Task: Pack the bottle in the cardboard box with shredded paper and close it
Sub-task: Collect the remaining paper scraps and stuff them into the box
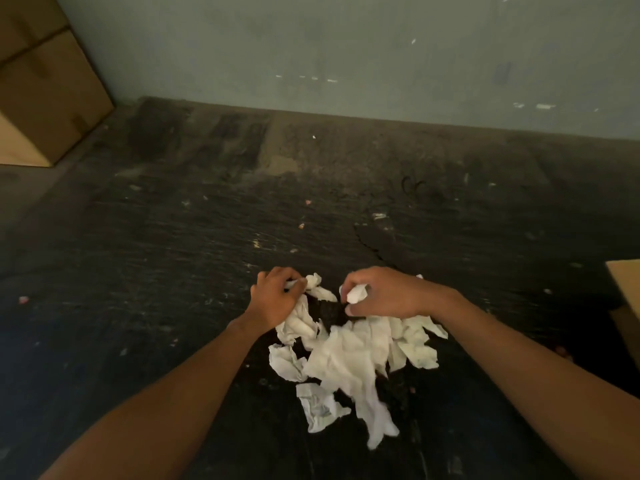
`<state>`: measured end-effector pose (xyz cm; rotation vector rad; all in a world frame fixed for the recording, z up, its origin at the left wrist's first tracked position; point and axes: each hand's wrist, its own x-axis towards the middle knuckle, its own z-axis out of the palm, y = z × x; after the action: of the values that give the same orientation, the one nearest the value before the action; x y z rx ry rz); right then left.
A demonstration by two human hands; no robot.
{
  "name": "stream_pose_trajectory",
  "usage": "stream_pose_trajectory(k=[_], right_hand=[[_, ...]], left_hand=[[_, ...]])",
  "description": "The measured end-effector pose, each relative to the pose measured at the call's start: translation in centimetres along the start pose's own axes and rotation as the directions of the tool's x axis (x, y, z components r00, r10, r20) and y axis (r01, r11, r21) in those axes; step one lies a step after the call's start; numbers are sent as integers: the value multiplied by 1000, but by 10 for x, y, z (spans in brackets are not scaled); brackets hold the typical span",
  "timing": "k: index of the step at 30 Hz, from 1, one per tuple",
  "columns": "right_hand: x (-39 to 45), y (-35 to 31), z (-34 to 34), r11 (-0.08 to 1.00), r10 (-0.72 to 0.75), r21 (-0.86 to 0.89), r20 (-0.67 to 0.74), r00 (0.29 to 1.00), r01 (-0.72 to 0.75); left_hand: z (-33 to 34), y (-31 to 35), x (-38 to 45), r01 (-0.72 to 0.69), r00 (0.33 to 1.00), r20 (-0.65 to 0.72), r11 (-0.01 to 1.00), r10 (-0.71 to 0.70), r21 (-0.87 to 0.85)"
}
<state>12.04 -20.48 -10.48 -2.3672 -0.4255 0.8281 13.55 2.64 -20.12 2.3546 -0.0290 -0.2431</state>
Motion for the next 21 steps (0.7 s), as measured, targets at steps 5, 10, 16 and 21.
stream_pose_trajectory(k=[5, 10, 16, 21], right_hand=[[-46, -15, -11, 974, -17, 228, 43, 999, 7], [2, 41, -27, 906, 287, 413, -429, 857, -97], [59, 93, -16, 845, 465, -44, -433, 773, -533], [57, 81, -9, 917, 300, -96, -471, 829, -387]], left_hand=[[-14, -1, -34, 12, 997, 76, 999, -8, -48], [-15, -9, -75, -14, 995, 98, 1000, 16, -17], [-6, -16, -88, 7, 982, 189, 991, 18, -130], [-1, -14, -86, -13, 985, 172, 998, 24, -64]])
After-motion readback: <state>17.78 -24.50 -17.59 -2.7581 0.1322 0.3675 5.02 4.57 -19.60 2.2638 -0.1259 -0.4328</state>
